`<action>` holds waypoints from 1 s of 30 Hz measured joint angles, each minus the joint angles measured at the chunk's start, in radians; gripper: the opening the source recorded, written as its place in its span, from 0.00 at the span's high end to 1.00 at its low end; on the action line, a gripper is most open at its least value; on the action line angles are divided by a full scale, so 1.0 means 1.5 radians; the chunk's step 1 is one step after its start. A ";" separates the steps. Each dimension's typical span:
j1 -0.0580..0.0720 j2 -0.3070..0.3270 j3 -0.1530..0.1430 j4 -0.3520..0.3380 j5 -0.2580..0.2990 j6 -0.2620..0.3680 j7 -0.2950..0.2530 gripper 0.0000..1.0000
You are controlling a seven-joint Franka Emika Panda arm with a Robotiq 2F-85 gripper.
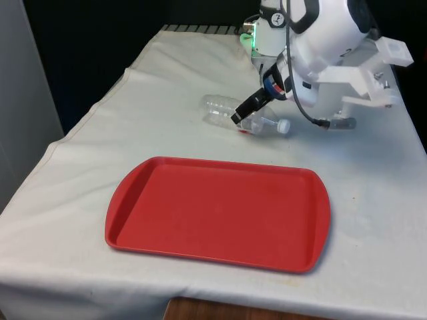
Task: Place the bottle upright on the tray.
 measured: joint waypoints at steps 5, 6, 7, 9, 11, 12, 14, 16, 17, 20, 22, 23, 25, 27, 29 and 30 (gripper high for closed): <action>0.003 0.009 0.007 0.012 -0.003 -0.014 0.006 0.00; 0.003 0.011 0.007 0.013 -0.003 -0.014 0.007 0.00; 0.003 0.011 0.007 0.013 -0.003 -0.014 0.007 0.00; 0.003 0.017 0.010 0.018 -0.003 -0.015 0.008 0.00; 0.003 0.021 0.012 0.023 -0.003 -0.015 0.009 0.00; 0.003 0.023 0.013 0.025 -0.003 -0.015 0.009 0.00; 0.003 0.027 0.015 0.028 -0.003 -0.017 0.009 0.00; 0.003 0.029 0.016 0.030 -0.003 -0.018 0.009 0.00; 0.003 0.031 0.017 0.031 -0.003 -0.019 0.009 0.00; 0.003 0.031 0.021 0.034 -0.003 -0.025 0.011 0.07; 0.003 0.031 0.021 0.034 -0.003 -0.027 0.011 0.19; 0.003 0.031 0.022 0.034 -0.003 -0.027 0.012 0.33; 0.003 0.031 0.022 0.034 -0.003 -0.027 0.012 0.46; 0.003 0.031 0.022 0.034 -0.003 -0.027 0.013 0.51; 0.003 0.031 0.023 0.035 -0.003 -0.029 0.013 0.60; 0.003 0.031 0.023 0.035 -0.003 -0.031 0.013 0.68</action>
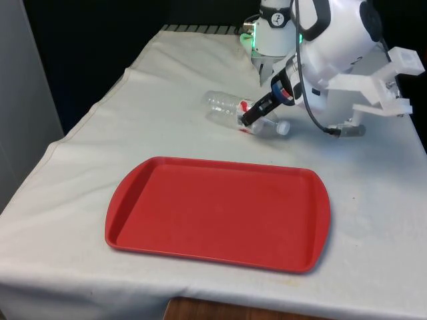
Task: Place the bottle upright on the tray.
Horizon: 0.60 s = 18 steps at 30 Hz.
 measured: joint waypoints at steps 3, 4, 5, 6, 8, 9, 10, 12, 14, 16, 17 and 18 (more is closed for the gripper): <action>0.000 -0.001 0.002 0.001 0.000 -0.006 0.000 0.78; 0.000 -0.001 0.002 0.001 0.000 -0.006 0.000 0.81; 0.000 -0.001 0.002 0.001 0.000 -0.008 0.000 0.81; 0.000 -0.001 0.003 0.001 0.000 -0.009 0.000 0.83; -0.001 -0.002 0.003 0.003 0.000 -0.010 0.000 0.87; -0.001 -0.004 0.003 0.004 0.000 -0.011 0.000 0.88; -0.001 -0.007 0.003 0.005 0.000 -0.011 0.000 0.88; -0.001 -0.016 0.003 0.005 0.001 -0.017 -0.001 0.88; -0.001 -0.021 0.003 0.005 0.001 -0.021 -0.003 0.88; -0.001 -0.031 0.004 0.004 0.003 -0.027 -0.004 0.88; -0.001 -0.035 0.005 0.004 0.003 -0.030 -0.005 0.88; -0.001 -0.039 0.005 0.004 0.003 -0.033 -0.007 0.88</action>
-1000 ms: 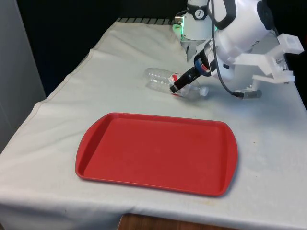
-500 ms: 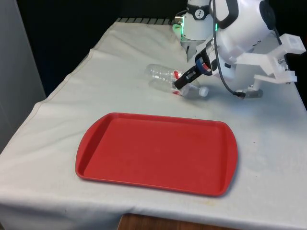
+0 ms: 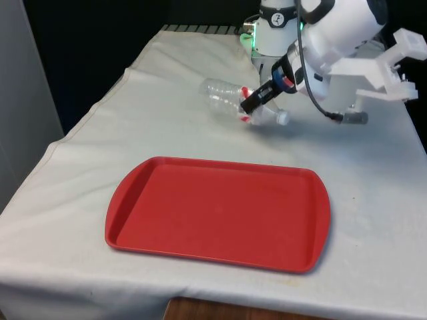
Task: Place the bottle upright on the tray.
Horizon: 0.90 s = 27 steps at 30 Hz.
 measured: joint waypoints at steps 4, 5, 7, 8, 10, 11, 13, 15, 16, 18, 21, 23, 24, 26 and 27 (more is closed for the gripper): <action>0.000 -0.019 0.001 0.001 0.001 -0.013 -0.005 0.88; 0.000 -0.023 0.001 0.002 0.002 -0.016 -0.006 0.88; 0.000 -0.027 0.001 0.003 0.003 -0.019 -0.008 0.88; 0.000 -0.031 0.001 0.004 0.005 -0.023 -0.010 0.88; 0.000 -0.039 0.002 0.006 0.007 -0.031 -0.013 0.88; 0.000 -0.042 0.002 0.007 0.009 -0.033 -0.015 0.88; 0.000 -0.047 0.002 0.009 0.010 -0.039 -0.018 0.88; 0.000 -0.050 0.002 0.011 0.010 -0.041 -0.019 0.88; -0.001 -0.052 0.002 0.013 0.011 -0.044 -0.021 0.88; -0.001 -0.057 0.002 0.021 0.011 -0.054 -0.024 0.88; -0.001 -0.062 0.002 0.028 0.013 -0.057 -0.028 0.88; -0.002 -0.063 0.002 0.029 0.014 -0.057 -0.029 0.88; -0.003 -0.067 0.002 0.033 0.015 -0.057 -0.031 0.88; -0.005 -0.068 0.002 0.037 0.017 -0.057 -0.035 0.88; -0.005 -0.069 0.002 0.040 0.017 -0.057 -0.036 0.88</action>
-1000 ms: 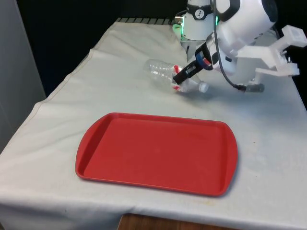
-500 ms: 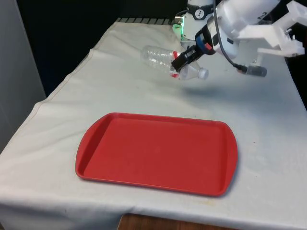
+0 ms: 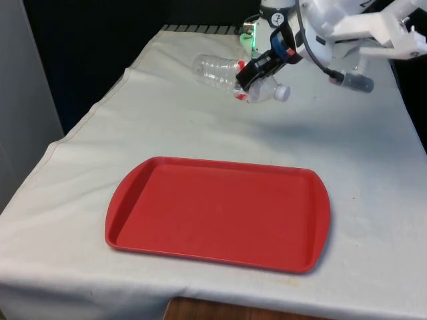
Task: Place the bottle upright on the tray.
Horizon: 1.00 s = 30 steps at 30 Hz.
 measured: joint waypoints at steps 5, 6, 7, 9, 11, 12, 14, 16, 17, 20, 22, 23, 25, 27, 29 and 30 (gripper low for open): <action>-0.002 0.000 0.000 0.011 0.003 0.000 -0.005 0.88; -0.003 0.000 0.000 0.014 0.004 0.000 -0.007 0.88; -0.004 -0.001 0.000 0.020 0.006 0.000 -0.010 0.88; -0.005 -0.001 -0.001 0.025 0.008 0.000 -0.014 0.88; -0.007 -0.001 -0.001 0.031 0.010 0.003 -0.017 0.88; -0.007 0.000 -0.001 0.033 0.011 0.004 -0.019 0.88; -0.009 0.002 -0.001 0.045 0.016 0.007 -0.025 0.88; -0.009 0.002 -0.001 0.045 0.016 0.007 -0.025 0.88; -0.009 0.005 -0.001 0.050 0.019 0.007 -0.027 0.88; -0.011 0.014 -0.001 0.068 0.023 0.007 -0.033 0.88; -0.012 0.021 -0.001 0.082 0.025 0.007 -0.037 0.88; -0.013 0.029 -0.001 0.096 0.027 0.008 -0.041 0.88; -0.015 0.035 -0.001 0.109 0.033 0.008 -0.047 0.88; -0.016 0.039 -0.001 0.116 0.035 0.008 -0.050 0.88; -0.018 0.045 -0.002 0.128 0.038 0.009 -0.055 0.88; -0.020 0.051 -0.003 0.139 0.044 0.011 -0.060 0.88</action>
